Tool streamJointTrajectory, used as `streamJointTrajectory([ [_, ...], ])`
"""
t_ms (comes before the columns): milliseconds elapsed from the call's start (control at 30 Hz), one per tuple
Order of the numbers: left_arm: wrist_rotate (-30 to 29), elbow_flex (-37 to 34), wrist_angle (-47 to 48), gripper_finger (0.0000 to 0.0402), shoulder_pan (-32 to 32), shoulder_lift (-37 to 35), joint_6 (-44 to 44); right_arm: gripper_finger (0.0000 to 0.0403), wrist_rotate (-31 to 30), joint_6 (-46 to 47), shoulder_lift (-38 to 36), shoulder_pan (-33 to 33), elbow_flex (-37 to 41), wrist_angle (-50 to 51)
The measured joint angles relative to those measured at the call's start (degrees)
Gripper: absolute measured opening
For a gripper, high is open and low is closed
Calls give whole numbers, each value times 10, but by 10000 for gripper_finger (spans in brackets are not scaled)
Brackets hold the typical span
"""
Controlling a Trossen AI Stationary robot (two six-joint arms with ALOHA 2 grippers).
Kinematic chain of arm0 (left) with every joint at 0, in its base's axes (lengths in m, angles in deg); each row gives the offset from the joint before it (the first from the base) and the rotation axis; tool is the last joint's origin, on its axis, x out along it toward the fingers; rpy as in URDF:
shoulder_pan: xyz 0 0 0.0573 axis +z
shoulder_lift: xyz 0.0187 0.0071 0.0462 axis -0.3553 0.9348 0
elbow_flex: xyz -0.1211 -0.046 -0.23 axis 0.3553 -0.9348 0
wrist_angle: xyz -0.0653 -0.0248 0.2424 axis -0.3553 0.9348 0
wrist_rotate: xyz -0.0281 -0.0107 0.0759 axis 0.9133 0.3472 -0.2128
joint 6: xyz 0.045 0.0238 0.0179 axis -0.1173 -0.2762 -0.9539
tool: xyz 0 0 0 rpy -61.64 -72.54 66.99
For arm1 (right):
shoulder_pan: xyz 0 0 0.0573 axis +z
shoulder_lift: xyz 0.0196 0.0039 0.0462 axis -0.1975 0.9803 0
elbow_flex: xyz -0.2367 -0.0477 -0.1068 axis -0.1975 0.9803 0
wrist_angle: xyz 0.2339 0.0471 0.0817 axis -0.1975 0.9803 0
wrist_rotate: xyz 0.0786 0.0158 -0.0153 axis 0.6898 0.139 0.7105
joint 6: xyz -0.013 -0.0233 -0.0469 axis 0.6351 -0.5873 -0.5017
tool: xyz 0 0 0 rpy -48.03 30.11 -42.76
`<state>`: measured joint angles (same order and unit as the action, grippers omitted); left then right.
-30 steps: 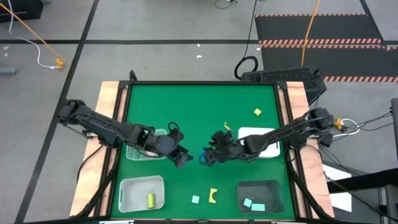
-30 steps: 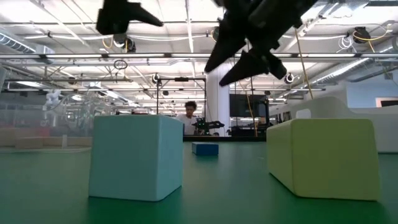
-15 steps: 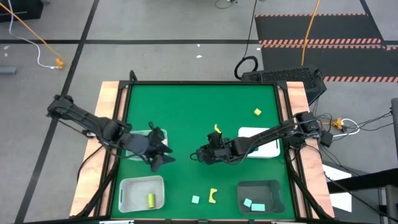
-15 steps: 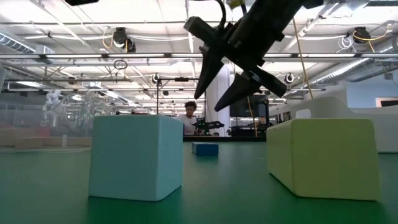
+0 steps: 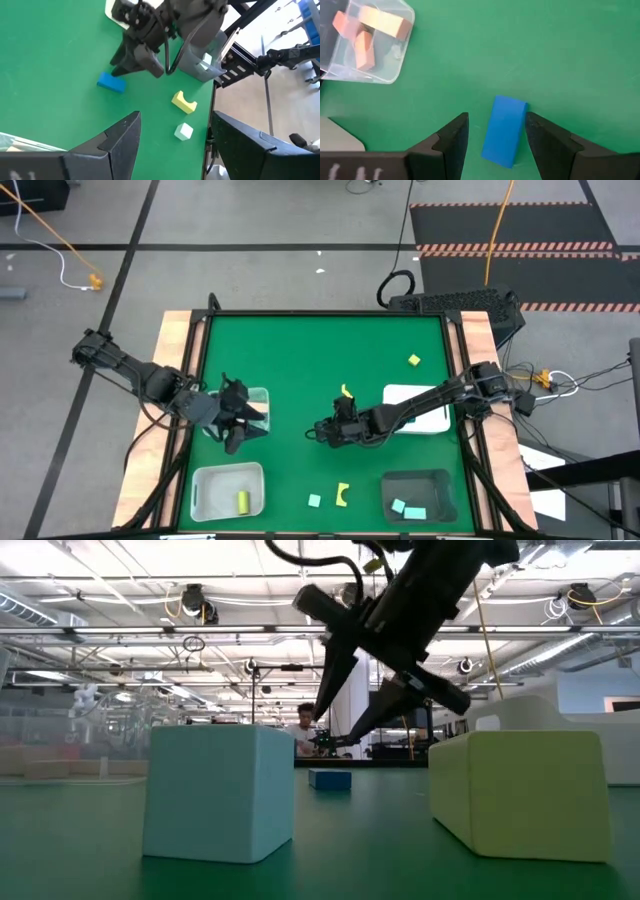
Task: Sort & place blocks by color
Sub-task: Put the blue block into the white bin
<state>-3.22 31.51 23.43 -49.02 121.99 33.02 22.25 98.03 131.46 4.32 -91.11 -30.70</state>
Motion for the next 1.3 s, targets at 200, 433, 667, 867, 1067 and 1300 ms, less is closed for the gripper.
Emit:
streamJointTrajectory([
  [200, 0, 0, 0, 241, -1, 0, -2, 185, 3, 0, 37, 6, -26, -3],
  [433, -1, 0, 2, 241, -1, 0, -2, 185, 0, -35, 74, 5, -86, 62],
  [667, -2, 0, 10, 241, -1, 0, 2, 170, -13, -47, 77, 5, -112, 142],
  [867, -4, 0, 16, 241, -1, 0, 4, 169, -15, -46, 84, 5, -115, 132],
  [1067, -4, 0, 17, 241, -1, 0, 1, 169, -13, -59, 96, 5, -115, 111],
  [1300, -4, 0, 23, 241, -1, 0, 0, 169, 19, -64, 140, 4, -117, 80],
])
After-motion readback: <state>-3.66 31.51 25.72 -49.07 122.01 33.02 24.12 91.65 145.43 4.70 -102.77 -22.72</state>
